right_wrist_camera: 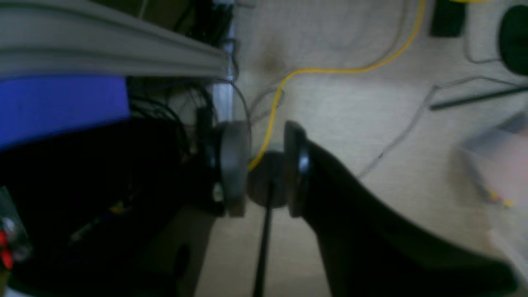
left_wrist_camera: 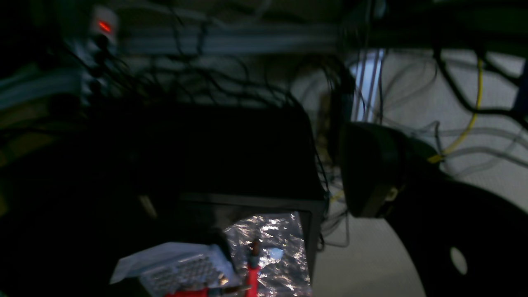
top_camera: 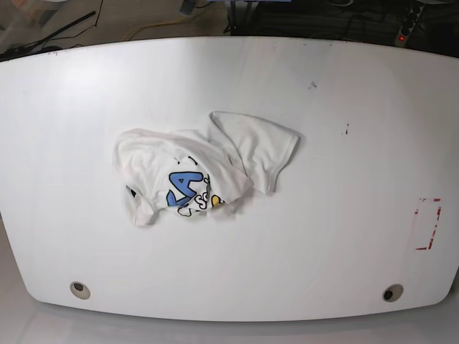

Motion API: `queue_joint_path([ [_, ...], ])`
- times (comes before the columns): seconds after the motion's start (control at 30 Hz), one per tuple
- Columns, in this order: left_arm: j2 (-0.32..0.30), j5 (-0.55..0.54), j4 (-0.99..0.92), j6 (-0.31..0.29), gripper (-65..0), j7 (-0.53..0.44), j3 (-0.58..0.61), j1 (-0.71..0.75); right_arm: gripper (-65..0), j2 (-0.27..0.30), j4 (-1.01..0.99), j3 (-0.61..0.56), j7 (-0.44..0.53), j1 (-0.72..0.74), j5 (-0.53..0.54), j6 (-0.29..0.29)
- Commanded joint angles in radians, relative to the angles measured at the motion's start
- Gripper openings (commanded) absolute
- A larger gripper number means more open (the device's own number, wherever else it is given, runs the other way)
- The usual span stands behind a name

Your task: Fold the T-shirt properly

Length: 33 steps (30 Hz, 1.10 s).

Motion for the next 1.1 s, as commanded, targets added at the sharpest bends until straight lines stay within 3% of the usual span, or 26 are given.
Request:
queue_joint_path([
  [0.0, -0.033, -0.002, 0.082, -0.005, -11.2, -0.006, 0.0, 0.077, -51.2, -0.003, 0.076, 0.002, 0.013, -0.071, 0.002, 0.005],
  [0.4, -0.096, -0.004, 0.527, -0.005, -11.0, -0.006, -0.02, 0.348, -51.2, -0.044, 0.475, 0.001, 0.013, -0.34, 0.013, 0.003],
  [0.67, -0.093, -0.005, 0.777, -0.005, -11.0, -0.006, -0.107, 0.445, -51.2, -0.055, 0.736, 0.045, 0.013, -0.464, 0.166, 0.007],
  [0.87, -0.056, -0.005, 0.898, -0.005, -10.8, -0.006, -0.167, 0.462, -51.2, -0.055, 0.869, 0.094, 0.013, -0.481, 0.226, 0.007],
  [1.07, -0.005, -0.005, 0.921, -0.005, -10.8, -0.006, -0.195, 0.417, -50.7, -0.055, 0.894, 0.134, 0.013, -0.359, 0.24, 0.007],
])
